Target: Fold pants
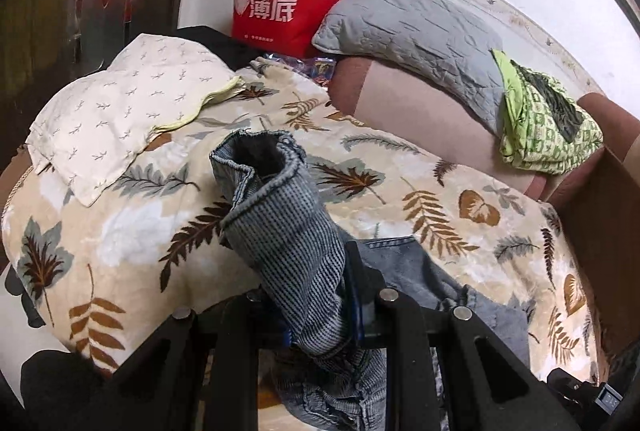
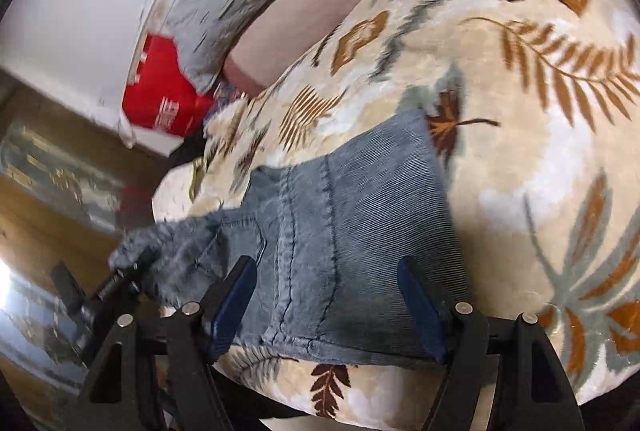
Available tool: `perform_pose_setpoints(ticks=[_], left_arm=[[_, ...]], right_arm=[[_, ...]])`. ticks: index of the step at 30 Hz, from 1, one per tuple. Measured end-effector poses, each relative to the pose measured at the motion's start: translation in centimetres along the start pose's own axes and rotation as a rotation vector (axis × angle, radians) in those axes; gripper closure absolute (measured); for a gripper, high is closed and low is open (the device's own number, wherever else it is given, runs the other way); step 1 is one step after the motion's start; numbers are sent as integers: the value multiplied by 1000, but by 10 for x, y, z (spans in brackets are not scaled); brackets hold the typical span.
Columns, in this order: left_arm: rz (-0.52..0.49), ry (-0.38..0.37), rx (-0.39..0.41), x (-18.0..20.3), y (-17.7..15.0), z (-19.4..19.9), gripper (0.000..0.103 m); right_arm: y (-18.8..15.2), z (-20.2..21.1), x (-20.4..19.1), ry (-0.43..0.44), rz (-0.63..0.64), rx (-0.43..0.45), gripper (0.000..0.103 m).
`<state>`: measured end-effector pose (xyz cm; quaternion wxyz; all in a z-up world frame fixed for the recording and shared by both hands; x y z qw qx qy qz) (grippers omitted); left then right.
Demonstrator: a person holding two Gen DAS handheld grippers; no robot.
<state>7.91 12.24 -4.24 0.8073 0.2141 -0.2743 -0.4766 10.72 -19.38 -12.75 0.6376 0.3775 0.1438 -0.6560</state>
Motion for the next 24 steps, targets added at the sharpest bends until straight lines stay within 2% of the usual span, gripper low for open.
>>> perform_pose_setpoints(ticks=[7, 11, 16, 18, 19, 22, 24], left_arm=[[47, -9, -26, -22, -3, -7, 81], [71, -16, -38, -34, -6, -10, 81], [100, -21, -54, -47, -11, -15, 81], [108, -23, -65, -51, -13, -17, 81], [110, -23, -72, -52, -15, -19, 81], [113, -18, -73, -57, -16, -21, 81], [109, -19, -74, -56, -14, -20, 81]], right_arm=[[-18, -50, -67, -32, 192, -129, 27], [-25, -87, -111, -8, 279, -212, 27], [-37, -146, -133, 5, 245, -371, 27], [-54, -180, -122, -34, 199, -511, 27], [-59, -190, -117, -60, 193, -536, 26], [-54, -182, -126, -43, 207, -511, 24], [-42, -161, -125, 6, 179, -440, 24]])
Point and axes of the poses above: each gripper's, at about its wrist camera, not at the fingertips, and z roughly against the way its jaws point, x to its right, y to its top, the point moved 10 cm from there along -z, roughly the way its jaws point, and after that the axes turned 10 degrees about -x, right-handed, at the moved point
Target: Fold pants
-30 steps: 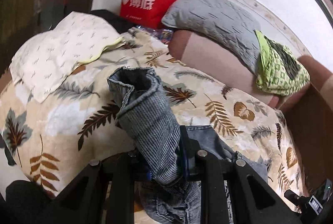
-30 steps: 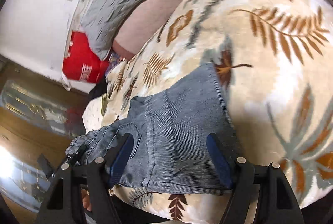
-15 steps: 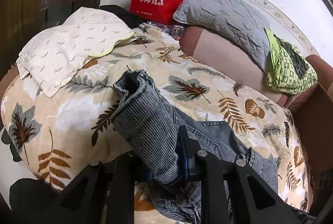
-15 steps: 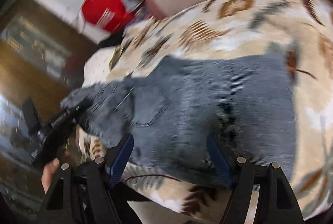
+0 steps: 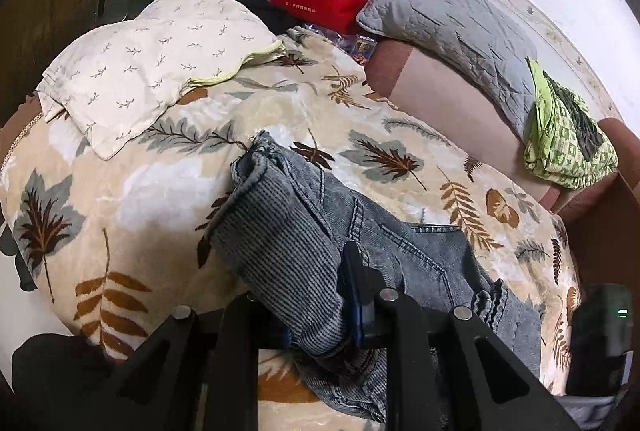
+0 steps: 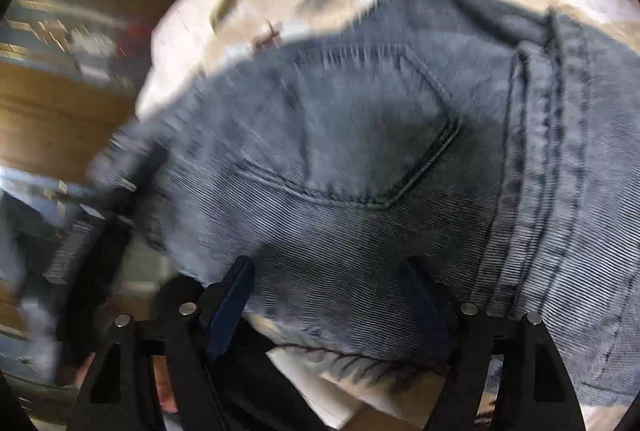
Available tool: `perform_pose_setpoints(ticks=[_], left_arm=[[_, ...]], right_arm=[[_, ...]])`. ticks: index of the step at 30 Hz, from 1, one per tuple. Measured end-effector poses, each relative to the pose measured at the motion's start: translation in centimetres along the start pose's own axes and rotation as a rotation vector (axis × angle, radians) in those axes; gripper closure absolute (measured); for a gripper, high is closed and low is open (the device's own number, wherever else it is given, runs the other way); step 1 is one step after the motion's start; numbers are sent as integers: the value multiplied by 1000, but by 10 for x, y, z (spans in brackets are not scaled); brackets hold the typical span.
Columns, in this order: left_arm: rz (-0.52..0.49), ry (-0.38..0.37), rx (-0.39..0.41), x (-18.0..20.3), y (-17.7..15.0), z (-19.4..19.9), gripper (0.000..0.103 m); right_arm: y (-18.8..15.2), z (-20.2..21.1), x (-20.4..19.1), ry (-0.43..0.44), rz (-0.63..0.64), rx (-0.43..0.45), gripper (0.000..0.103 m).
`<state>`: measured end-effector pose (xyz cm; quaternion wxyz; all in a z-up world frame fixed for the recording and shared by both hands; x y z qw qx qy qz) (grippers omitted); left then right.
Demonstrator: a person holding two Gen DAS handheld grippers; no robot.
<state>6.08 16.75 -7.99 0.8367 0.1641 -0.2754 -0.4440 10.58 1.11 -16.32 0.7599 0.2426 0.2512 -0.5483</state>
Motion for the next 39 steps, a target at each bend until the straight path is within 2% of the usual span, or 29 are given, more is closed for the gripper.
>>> perform_pose_setpoints(ticks=[5, 9, 13, 17, 21, 22, 23, 25, 28, 30, 32, 33, 34, 36, 37, 39], left_arm=[[-70, 10, 34, 28, 6, 10, 81], [-179, 18, 85, 76, 6, 23, 81], [-360, 0, 134, 146, -14, 34, 81], [-570, -28, 152, 217, -57, 34, 81], [-782, -92, 62, 278, -130, 9, 88], [-839, -104, 14, 288, -153, -2, 88], [-888, -122, -73, 296, -181, -20, 88], [-933, -115, -179, 295, -215, -41, 89], [-936, -173, -221, 294, -230, -33, 89], [-913, -228, -177, 287, -215, -10, 86], [-855, -241, -83, 267, -184, 18, 65], [-817, -228, -33, 254, -168, 28, 41], [-746, -185, 49, 230, -139, 39, 25], [-627, -91, 141, 191, -100, 47, 23], [-562, -40, 164, 170, -81, 46, 23], [-456, 50, 122, 128, -55, 29, 23]], right_arm=[[-11, 74, 48, -14, -79, 187, 24], [-26, 147, 95, -40, -143, 360, 24], [-41, 207, 146, -43, -238, 509, 24], [-58, 231, 193, 13, -360, 586, 24], [-65, 244, 214, 55, -417, 624, 24], [-66, 245, 216, 53, -421, 628, 24], [-69, 248, 221, 55, -426, 633, 24], [-71, 251, 230, 64, -445, 639, 24], [-77, 245, 238, 55, -464, 624, 24], [-74, 237, 234, 60, -458, 588, 24], [-66, 225, 212, 105, -396, 536, 24], [-62, 218, 199, 133, -363, 511, 24], [-58, 209, 183, 171, -326, 475, 22], [-48, 177, 152, 221, -276, 360, 21], [-45, 167, 146, 218, -281, 331, 21], [-32, 142, 135, 217, -301, 263, 21]])
Point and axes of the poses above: each gripper's, at about its wrist camera, not at the fingertips, and z roughly against the way its jaws point, x to its right, y to its top, the point moved 10 cm from there along -z, roughly the way its jaws point, and after that the axes turned 10 degrees about -x, right-handed, at the moved point
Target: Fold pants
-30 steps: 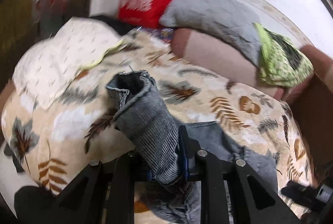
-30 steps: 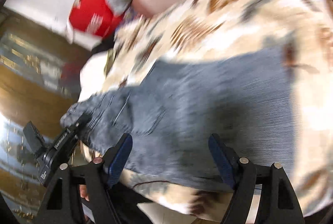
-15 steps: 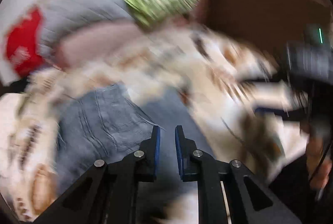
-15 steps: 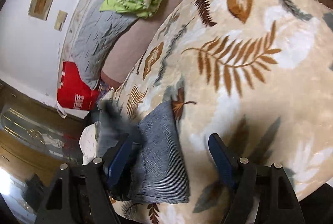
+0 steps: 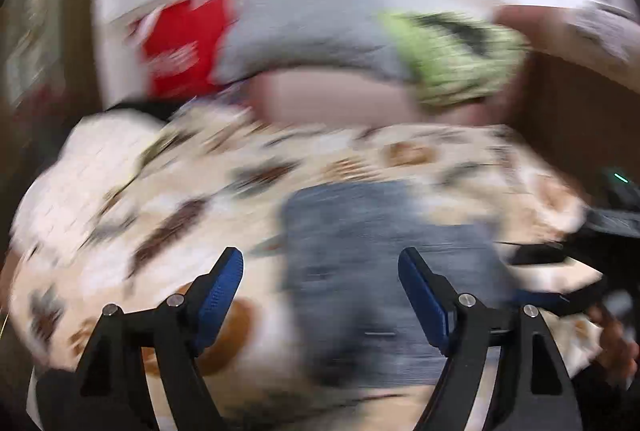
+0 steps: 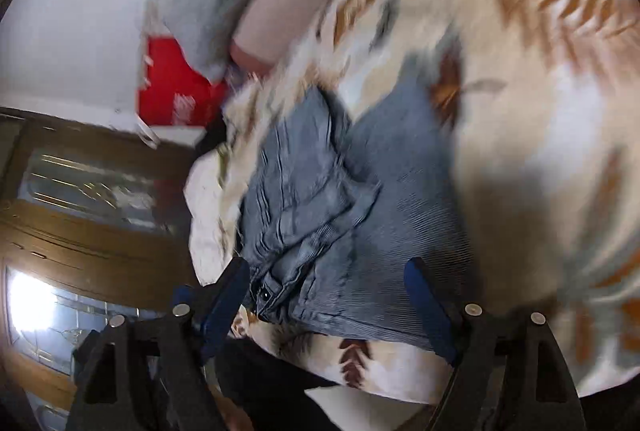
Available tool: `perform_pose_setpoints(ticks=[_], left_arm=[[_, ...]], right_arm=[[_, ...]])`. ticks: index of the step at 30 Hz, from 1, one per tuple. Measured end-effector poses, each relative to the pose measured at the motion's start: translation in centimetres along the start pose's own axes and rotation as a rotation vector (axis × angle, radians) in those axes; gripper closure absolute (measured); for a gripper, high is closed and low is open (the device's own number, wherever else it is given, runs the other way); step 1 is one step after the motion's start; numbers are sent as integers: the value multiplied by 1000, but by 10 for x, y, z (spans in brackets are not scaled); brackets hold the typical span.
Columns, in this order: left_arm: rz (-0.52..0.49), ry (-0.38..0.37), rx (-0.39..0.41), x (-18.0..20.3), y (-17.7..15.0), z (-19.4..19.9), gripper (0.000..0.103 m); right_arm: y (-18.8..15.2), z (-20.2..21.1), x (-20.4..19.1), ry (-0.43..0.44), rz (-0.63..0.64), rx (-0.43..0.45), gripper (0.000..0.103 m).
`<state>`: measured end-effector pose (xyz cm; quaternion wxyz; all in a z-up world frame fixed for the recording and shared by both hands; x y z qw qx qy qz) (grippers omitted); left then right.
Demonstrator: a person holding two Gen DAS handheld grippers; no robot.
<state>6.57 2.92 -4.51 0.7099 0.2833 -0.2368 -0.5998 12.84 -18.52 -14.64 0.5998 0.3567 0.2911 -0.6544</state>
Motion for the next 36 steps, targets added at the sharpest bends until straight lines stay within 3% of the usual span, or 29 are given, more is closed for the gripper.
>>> perform_pose_setpoints(ticks=[2, 5, 8, 12, 13, 14, 17, 20, 24, 30, 32, 36], left_arm=[[75, 20, -57, -30, -1, -21, 23], [131, 21, -78, -47, -3, -34, 23], [134, -26, -110, -37, -4, -52, 22], [119, -99, -230, -20, -21, -83, 22], [116, -110, -247, -18, -25, -87, 22], [115, -113, -246, -16, -27, -88, 22], [108, -114, -242, -14, -28, -87, 22], [135, -127, -246, -17, -26, -86, 22], [152, -121, -221, -24, -19, -79, 22], [162, -128, -170, -29, -4, -58, 22], [146, -137, -154, -21, 2, -51, 22], [16, -138, -164, 17, 1, -52, 22]], right_arm=[[11, -20, 3, -38, -86, -11, 21], [29, -35, 4, -67, -141, 3, 21], [45, -44, 7, -105, -161, 16, 21], [56, -54, 10, -128, -177, 40, 22], [56, -54, 8, -158, -156, 46, 34], [57, -54, 8, -211, -133, 51, 63], [56, -47, 1, -290, -67, 78, 88], [51, -33, -29, -342, 38, 135, 91], [39, -13, -63, -344, 129, 187, 91], [8, 32, -80, -344, 176, 316, 92], [-7, 44, -69, -386, 194, 342, 92], [-34, 42, 6, -451, 85, 320, 92]])
Point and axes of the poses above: each gripper's, at about its wrist camera, not at the fingertips, and z roughly against the way its jaws point, x to its right, y to its top, the point moved 10 cm from there along -z, roughly the way its jaws point, and after that the axes turned 10 degrees about -x, right-handed, at the moved point
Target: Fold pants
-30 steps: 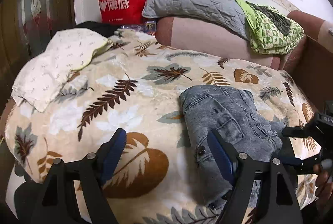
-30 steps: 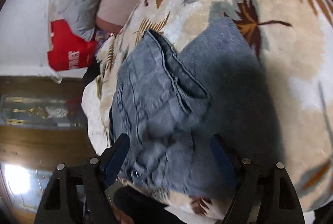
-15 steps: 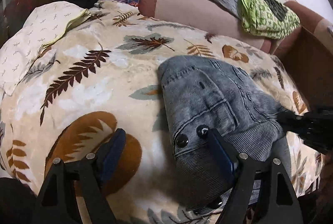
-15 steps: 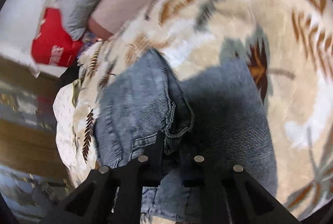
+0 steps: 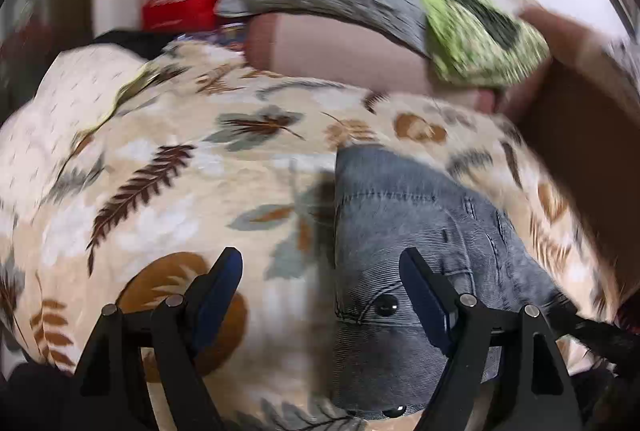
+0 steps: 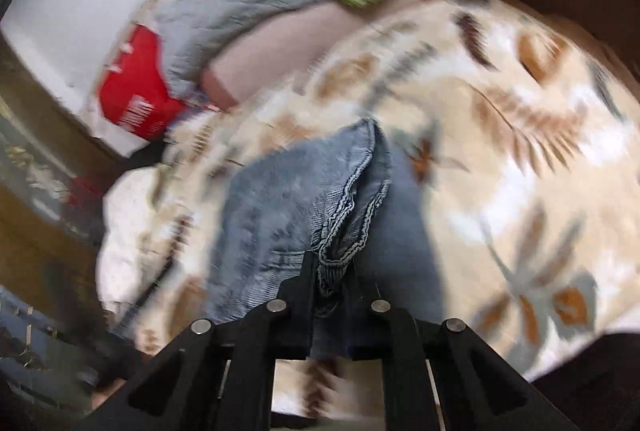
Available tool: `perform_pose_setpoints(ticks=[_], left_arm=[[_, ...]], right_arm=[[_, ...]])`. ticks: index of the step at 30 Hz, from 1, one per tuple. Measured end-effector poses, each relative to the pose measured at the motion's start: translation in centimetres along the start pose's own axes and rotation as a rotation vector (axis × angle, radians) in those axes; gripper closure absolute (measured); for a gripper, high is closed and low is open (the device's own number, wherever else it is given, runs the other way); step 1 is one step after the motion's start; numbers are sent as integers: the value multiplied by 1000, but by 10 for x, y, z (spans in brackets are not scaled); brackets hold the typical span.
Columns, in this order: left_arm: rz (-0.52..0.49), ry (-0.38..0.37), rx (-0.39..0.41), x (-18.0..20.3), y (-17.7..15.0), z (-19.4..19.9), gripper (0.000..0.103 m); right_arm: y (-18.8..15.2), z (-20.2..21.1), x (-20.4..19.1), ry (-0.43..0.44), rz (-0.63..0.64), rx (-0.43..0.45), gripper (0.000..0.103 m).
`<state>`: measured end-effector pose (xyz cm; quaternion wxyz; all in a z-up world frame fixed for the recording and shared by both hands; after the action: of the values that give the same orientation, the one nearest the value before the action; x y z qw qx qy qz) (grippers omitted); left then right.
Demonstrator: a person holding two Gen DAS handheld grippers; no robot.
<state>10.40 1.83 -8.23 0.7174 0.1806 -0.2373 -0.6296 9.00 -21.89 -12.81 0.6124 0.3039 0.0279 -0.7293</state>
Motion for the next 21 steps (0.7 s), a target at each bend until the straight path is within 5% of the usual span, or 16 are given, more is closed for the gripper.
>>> perform_pose_setpoints(ticks=[5, 8, 14, 17, 21], left_arm=[[-202, 150, -127, 29, -31, -47, 22], [-161, 132, -123, 23, -34, -49, 22], [-157, 125, -121, 23, -33, -50, 21], [-145, 112, -124, 23, -35, -50, 21], [-131, 83, -129, 22, -32, -40, 21]], right_arm=[[-18, -34, 28, 15, -34, -98, 86], [-12, -22, 25, 6, -12, -83, 66], [17, 37, 4, 32, 20, 67, 63], [27, 35, -29, 93, 121, 63, 35], [5, -33, -9, -25, 113, -126, 35]])
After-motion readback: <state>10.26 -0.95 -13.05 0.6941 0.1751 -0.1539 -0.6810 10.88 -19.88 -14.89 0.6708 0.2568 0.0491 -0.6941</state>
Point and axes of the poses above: each gripper's, at about its wrist camera, not at the fingertips, and z roughly against the way its jaws point, x to its right, y to its top, the point moved 10 cm from there along -z, roughly the way its jaws point, and after that the axes turned 10 degrees about -x, right-handed, at the moved point
